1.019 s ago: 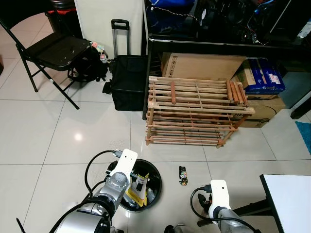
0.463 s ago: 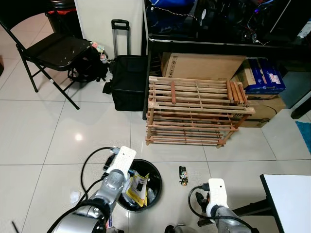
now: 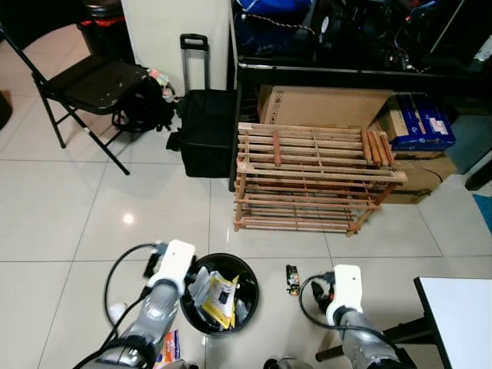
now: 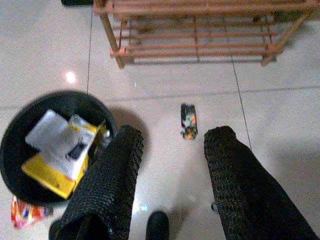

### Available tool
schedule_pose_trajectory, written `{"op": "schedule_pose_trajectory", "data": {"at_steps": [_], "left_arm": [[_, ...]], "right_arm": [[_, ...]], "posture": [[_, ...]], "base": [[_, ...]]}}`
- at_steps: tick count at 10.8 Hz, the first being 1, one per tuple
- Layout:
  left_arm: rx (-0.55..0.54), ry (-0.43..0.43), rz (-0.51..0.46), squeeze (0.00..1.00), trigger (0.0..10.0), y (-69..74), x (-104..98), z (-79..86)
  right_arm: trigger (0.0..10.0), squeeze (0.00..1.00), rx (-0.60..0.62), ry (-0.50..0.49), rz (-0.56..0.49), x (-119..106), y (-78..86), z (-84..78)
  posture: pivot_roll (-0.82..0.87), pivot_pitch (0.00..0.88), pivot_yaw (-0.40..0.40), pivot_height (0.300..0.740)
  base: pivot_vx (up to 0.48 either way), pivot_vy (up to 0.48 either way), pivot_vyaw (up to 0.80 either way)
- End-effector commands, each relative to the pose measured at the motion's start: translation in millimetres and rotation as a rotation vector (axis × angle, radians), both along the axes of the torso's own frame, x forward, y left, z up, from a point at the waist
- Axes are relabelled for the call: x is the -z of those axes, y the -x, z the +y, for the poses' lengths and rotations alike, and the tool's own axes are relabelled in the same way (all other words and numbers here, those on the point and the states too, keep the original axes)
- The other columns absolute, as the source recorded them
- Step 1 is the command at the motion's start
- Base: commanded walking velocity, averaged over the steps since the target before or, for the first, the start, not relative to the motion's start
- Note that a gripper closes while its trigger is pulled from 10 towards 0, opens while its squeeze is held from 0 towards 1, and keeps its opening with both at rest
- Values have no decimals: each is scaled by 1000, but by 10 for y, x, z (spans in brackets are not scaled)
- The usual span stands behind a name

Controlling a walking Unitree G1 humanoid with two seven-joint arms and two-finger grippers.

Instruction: Picking trash to rubbish bin

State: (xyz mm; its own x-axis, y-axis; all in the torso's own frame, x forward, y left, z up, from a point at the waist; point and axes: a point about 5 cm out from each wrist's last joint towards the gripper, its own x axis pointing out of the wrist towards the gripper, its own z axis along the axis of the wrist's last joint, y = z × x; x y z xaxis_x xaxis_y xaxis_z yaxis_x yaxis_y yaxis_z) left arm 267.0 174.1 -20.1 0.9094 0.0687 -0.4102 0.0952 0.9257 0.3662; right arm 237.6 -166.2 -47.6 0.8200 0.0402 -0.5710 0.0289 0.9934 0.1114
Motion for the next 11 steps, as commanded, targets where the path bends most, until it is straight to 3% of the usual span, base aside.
{"op": "schedule_pose_trajectory", "data": {"at_steps": [1,5,9,11], "left_arm": [[-5,-8,-37,0,10000,5,-21,8],[-20,-39,-55,0,10000,90,11,98],[3,-103,41,0,10000,310,184,176],[-6,-96,50,0,10000,340,207,166]], "right_arm": [[10000,0,31,0,-29,-36,-32,-58],[10000,0,44,0,-48,-46,-31,-84],[10000,0,42,18,25,78,148,-138],[10000,0,47,19,32,91,171,-159]], "posture": [[-8,27,-51,740],[9,0,-50,740],[4,0,-50,740],[8,0,-57,740]], "base": [[0,0,0],[0,0,0],[0,0,0],[0,0,0]]}}
